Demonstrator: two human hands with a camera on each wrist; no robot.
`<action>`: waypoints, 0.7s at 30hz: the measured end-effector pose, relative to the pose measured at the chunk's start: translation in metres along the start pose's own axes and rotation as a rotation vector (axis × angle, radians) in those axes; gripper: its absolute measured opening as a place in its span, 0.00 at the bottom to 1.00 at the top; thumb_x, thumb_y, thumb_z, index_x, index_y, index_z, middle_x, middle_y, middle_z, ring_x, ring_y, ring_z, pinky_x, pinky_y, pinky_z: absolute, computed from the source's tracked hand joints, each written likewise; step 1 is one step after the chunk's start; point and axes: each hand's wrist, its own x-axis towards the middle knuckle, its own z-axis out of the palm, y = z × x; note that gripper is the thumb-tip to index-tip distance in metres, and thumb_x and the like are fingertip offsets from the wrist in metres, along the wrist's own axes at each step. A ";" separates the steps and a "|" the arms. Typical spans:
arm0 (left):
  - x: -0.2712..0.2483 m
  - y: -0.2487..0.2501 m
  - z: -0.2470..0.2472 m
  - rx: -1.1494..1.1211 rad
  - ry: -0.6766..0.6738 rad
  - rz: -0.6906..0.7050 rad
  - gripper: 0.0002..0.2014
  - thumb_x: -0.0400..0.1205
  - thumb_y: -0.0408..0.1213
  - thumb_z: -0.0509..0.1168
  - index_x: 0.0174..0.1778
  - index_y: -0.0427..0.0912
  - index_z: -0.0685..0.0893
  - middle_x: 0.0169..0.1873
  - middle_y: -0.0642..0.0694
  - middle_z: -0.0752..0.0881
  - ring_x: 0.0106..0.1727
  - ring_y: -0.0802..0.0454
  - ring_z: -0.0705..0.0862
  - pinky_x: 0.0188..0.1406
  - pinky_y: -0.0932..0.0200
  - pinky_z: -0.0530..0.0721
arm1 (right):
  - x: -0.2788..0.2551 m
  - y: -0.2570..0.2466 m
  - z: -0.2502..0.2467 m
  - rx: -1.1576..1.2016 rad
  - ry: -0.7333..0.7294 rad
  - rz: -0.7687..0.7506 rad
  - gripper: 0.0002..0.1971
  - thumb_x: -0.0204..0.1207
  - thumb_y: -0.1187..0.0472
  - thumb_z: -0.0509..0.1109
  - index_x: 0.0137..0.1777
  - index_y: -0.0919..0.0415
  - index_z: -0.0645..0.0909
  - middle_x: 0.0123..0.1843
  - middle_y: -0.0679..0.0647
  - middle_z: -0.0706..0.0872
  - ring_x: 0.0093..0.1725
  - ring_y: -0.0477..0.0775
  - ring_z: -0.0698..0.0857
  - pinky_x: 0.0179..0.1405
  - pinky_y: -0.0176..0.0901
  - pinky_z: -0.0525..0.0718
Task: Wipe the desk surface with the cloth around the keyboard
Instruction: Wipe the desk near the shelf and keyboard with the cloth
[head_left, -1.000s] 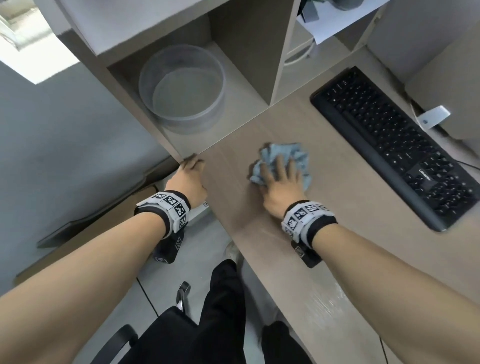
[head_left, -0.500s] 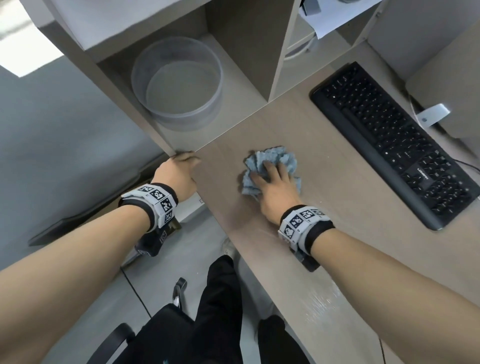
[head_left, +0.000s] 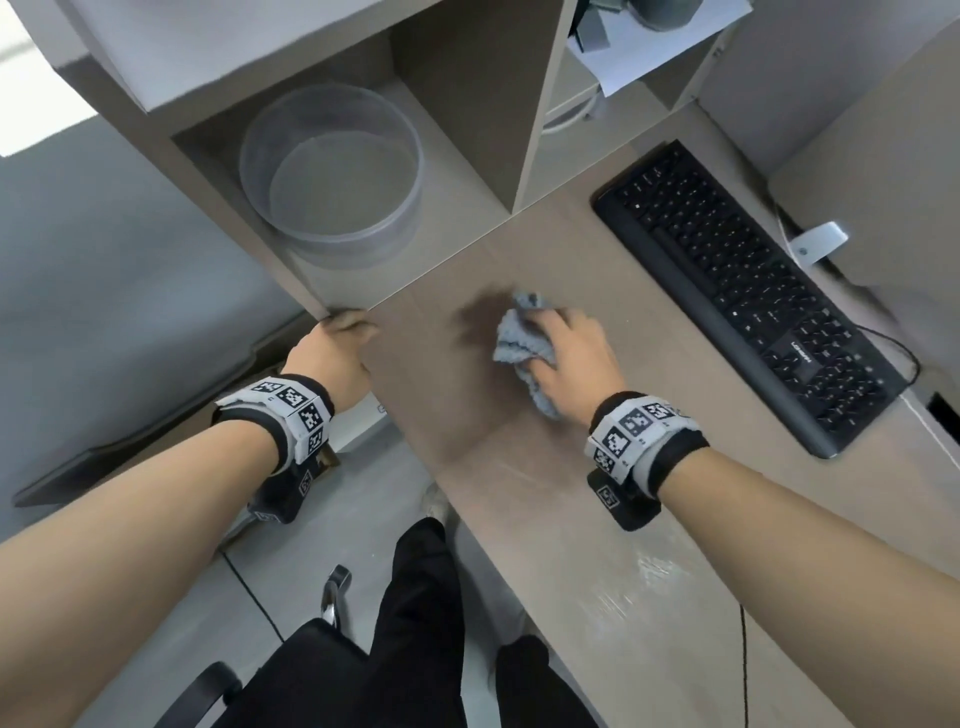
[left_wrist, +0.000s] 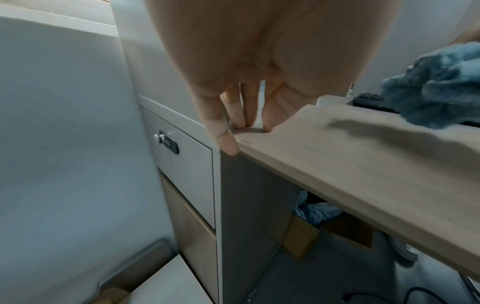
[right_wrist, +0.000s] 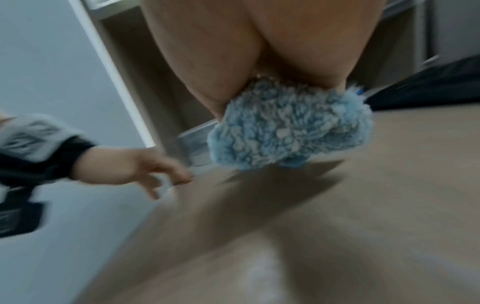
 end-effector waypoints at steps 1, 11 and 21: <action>0.003 -0.001 0.002 0.017 -0.005 -0.004 0.28 0.74 0.28 0.58 0.71 0.50 0.78 0.77 0.55 0.71 0.76 0.45 0.71 0.74 0.48 0.73 | 0.007 0.020 -0.012 -0.014 0.069 0.072 0.27 0.76 0.61 0.69 0.76 0.56 0.71 0.67 0.63 0.76 0.64 0.67 0.73 0.66 0.56 0.73; 0.001 -0.004 0.006 0.052 0.048 0.034 0.27 0.74 0.27 0.59 0.70 0.49 0.79 0.77 0.52 0.72 0.75 0.42 0.72 0.71 0.44 0.76 | 0.017 0.050 0.025 -0.307 -0.077 0.280 0.42 0.69 0.64 0.68 0.83 0.61 0.56 0.85 0.67 0.51 0.83 0.75 0.51 0.81 0.68 0.56; -0.002 -0.010 -0.004 0.065 -0.031 0.069 0.32 0.76 0.25 0.55 0.77 0.51 0.73 0.82 0.57 0.65 0.82 0.51 0.66 0.77 0.51 0.70 | 0.037 -0.010 0.027 0.348 -0.175 -0.256 0.17 0.80 0.69 0.51 0.48 0.54 0.81 0.41 0.47 0.64 0.36 0.38 0.62 0.31 0.34 0.63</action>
